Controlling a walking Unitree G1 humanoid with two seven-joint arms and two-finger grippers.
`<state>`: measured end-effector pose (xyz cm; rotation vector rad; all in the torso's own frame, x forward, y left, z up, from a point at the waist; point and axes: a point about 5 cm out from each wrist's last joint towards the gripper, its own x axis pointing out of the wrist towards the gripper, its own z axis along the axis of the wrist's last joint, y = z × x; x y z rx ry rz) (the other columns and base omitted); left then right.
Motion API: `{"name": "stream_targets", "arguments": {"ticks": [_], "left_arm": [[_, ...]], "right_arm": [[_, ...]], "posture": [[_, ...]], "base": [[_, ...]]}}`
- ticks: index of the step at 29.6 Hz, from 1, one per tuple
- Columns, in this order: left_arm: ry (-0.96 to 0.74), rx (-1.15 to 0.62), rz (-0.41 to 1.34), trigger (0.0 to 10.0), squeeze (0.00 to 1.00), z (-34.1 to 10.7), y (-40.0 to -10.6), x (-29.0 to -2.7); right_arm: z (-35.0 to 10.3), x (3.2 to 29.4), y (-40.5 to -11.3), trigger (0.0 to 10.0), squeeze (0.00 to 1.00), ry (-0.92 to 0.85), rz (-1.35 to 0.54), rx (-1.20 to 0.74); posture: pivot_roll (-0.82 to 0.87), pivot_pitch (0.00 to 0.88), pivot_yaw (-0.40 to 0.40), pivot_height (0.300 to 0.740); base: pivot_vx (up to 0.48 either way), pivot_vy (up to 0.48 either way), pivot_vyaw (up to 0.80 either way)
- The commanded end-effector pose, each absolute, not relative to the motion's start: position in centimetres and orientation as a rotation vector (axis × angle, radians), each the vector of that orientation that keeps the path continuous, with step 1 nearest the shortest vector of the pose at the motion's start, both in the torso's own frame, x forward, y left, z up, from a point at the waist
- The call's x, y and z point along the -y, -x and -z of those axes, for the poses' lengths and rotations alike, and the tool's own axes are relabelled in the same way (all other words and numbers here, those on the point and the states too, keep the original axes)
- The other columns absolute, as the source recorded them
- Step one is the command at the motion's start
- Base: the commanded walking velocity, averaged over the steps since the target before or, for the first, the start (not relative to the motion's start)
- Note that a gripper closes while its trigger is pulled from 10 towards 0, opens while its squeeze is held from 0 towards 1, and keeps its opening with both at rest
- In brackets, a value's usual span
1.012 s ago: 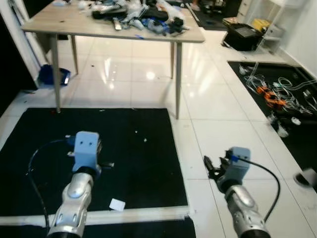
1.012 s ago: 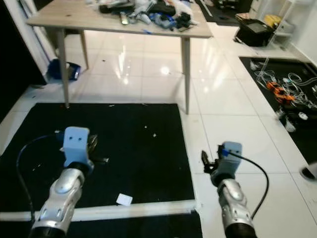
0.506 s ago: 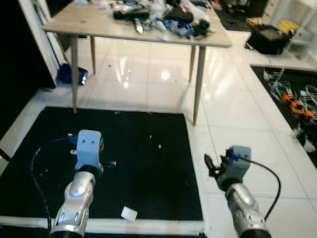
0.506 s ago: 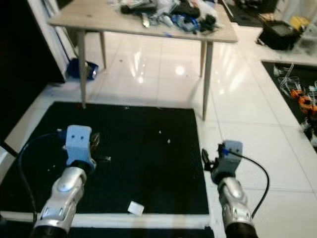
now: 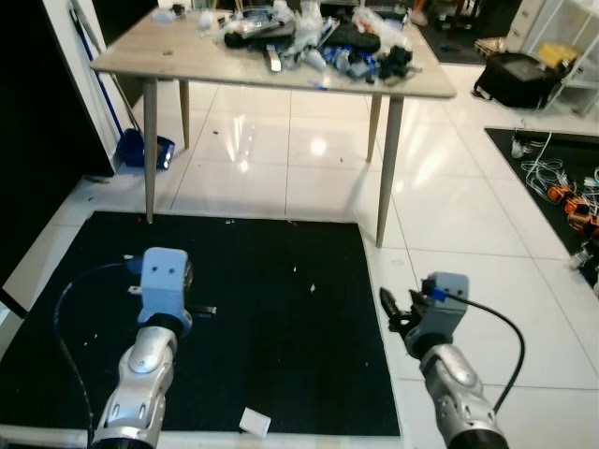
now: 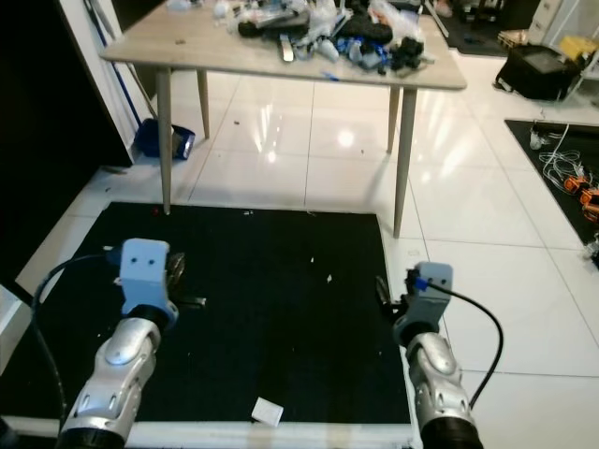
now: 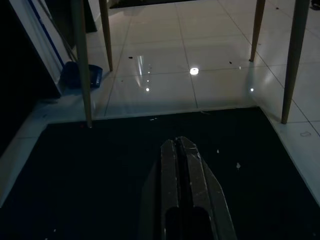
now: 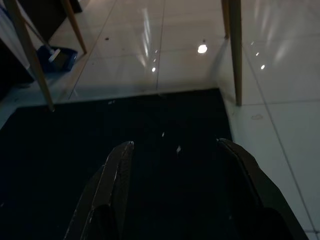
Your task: Picking trash to rubbish bin
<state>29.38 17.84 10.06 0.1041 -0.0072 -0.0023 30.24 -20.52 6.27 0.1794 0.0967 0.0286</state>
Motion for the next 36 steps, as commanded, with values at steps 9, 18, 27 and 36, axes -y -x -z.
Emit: {"name": "stream_targets", "arguments": {"ticks": [9, 18, 27, 36], "left_arm": [[-0.109, -0.002, -0.003, 10.0, 0.0, -9.73, -29.15, -18.0], [-0.104, 0.01, -0.005, 10.0, 0.0, -10.05, -29.47, -17.95], [-0.107, 0.015, 0.0, 10.0, 0.0, -10.23, -29.62, -17.89], [-0.106, 0.017, 0.0, 10.0, 0.0, -10.26, -29.66, -17.81]], "right_arm": [[-6.16, 20.02, -30.08, 10.0, 0.0, -0.206, -0.025, -0.097], [-6.44, 19.68, -30.36, 10.0, 0.0, -0.206, -0.042, -0.089], [-6.54, 19.72, -30.34, 10.0, 0.0, -0.213, -0.033, -0.086], [-6.32, 19.34, -30.24, 10.0, 0.0, -0.217, -0.046, -0.097]], "posture": [[0.02, 0.126, -0.028, 0.74], [0.02, 0.129, -0.029, 0.74], [0.02, 0.127, -0.026, 0.74], [0.03, 0.135, -0.026, 0.74]], "base": [[0.251, 0.0, 0.0], [0.252, 0.0, 0.0], [0.251, 0.0, 0.0], [0.25, 0.0, 0.0]]}}
